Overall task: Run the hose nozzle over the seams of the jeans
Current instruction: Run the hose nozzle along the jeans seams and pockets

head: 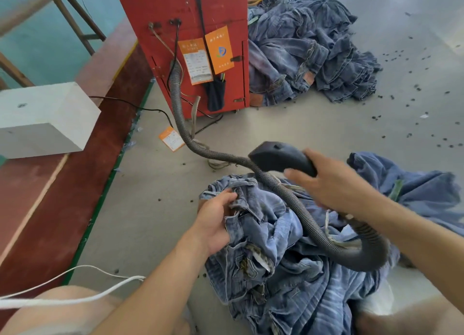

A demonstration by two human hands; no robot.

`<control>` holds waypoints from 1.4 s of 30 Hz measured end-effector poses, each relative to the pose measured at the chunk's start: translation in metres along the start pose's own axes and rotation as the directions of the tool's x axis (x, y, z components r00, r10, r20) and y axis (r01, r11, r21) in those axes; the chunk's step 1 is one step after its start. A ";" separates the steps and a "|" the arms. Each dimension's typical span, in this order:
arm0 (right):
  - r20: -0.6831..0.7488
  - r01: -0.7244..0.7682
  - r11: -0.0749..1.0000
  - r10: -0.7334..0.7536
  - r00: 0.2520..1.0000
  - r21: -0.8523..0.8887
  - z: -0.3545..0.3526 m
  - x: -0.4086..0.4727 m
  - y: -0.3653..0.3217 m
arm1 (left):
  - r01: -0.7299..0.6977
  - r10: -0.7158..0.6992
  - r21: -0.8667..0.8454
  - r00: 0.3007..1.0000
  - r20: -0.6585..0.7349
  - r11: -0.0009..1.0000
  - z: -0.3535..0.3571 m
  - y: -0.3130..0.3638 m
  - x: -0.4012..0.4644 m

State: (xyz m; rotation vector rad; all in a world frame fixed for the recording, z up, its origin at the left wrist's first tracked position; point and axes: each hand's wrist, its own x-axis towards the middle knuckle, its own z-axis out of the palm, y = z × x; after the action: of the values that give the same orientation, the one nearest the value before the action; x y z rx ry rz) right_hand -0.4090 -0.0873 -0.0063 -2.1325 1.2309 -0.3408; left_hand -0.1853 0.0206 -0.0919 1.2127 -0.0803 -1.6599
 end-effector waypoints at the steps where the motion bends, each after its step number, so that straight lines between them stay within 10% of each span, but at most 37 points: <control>1: -0.013 -0.011 1.000 0.011 1.000 0.007 -0.009 0.003 0.003 | 0.005 -0.005 0.003 1.000 -0.013 1.000 -0.001 0.002 0.000; 12: 0.382 0.157 0.956 -0.052 0.923 -0.247 -0.004 -0.011 0.019 | 0.073 -0.041 0.176 0.983 -0.181 0.982 -0.008 0.007 0.007; 23: 0.260 0.072 0.960 0.002 0.966 -0.272 -0.020 0.001 0.030 | 0.129 -0.095 0.204 0.981 -0.167 0.970 -0.017 0.012 0.005; 27: 0.297 0.140 0.849 0.021 0.955 -0.510 -0.007 -0.010 0.045 | 0.325 -0.128 0.705 0.939 -0.318 0.630 -0.030 -0.016 0.012; 32: 0.291 0.208 0.832 -0.058 0.955 -0.514 -0.003 -0.019 0.041 | 0.287 0.160 0.858 0.909 -0.384 0.427 -0.047 -0.033 0.040; 35: 0.302 0.208 0.857 -0.064 0.951 -0.472 -0.006 -0.023 0.038 | 0.203 0.097 0.692 0.924 -0.369 0.693 -0.045 -0.035 0.045; 38: 0.302 0.192 0.863 -0.049 0.952 -0.467 -0.008 -0.024 0.037 | 0.111 -0.032 0.176 0.916 -0.399 0.978 -0.035 -0.031 0.050; 42: 0.271 0.155 0.875 -0.028 0.962 -0.459 -0.012 -0.023 0.042 | 0.178 -0.209 -0.169 0.960 -0.187 0.969 -0.016 -0.019 0.047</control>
State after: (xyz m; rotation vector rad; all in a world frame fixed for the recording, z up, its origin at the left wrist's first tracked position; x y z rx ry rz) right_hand -0.4553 -0.0875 -0.0225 -2.5594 1.1448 0.2279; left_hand -0.1843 0.0019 -0.1417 1.2997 0.2956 -1.6657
